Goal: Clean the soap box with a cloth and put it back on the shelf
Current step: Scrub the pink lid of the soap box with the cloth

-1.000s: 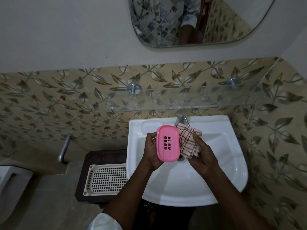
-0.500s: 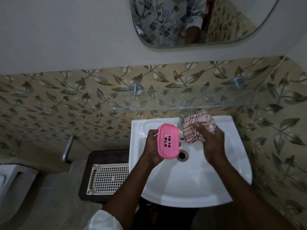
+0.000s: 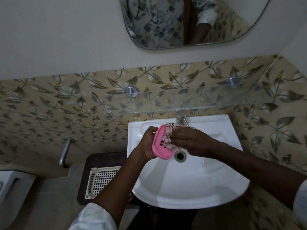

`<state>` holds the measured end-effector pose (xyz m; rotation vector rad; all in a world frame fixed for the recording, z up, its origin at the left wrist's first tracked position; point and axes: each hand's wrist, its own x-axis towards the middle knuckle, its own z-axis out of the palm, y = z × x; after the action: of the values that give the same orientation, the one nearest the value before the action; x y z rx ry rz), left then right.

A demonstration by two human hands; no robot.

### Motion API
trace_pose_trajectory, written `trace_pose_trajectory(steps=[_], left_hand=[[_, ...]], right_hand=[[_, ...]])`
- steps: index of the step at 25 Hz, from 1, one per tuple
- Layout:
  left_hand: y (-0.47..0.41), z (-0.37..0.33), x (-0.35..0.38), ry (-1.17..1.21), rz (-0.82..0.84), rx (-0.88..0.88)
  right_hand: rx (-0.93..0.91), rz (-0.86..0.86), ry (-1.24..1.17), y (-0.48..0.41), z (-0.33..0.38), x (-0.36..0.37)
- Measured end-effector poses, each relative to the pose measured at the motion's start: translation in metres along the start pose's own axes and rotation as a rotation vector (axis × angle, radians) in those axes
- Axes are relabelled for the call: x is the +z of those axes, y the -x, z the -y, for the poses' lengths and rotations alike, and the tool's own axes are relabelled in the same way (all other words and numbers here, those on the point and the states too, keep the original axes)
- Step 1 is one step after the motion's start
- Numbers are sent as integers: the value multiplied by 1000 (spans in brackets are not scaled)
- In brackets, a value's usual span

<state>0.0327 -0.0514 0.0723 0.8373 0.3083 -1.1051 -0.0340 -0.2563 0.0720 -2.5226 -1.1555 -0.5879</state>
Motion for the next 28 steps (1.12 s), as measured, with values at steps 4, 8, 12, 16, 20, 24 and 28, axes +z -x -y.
trace_pose_trajectory(steps=[4,8,12,16,20,24,28], left_hand=[[-5,11,0,-67,-191,20],[-14,30,1,-209,-260,213],[-16,46,0,-329,-164,511],[-11,51,1,-547,-128,736],[-8,49,4,-736,-112,675],[-6,47,-12,-355,-156,528],[-5,17,-4,142,-24,-43]], right_hand=[[149,-40,-120,-6,42,13],[1115,-112,-792,-39,64,11],[1678,-461,-1594,-63,38,-4],[1686,-518,-1903,-72,26,-15],[1673,-539,-1494,-70,44,-9],[1373,-292,-821,-48,39,-8],[392,38,-27,-17,44,5]])
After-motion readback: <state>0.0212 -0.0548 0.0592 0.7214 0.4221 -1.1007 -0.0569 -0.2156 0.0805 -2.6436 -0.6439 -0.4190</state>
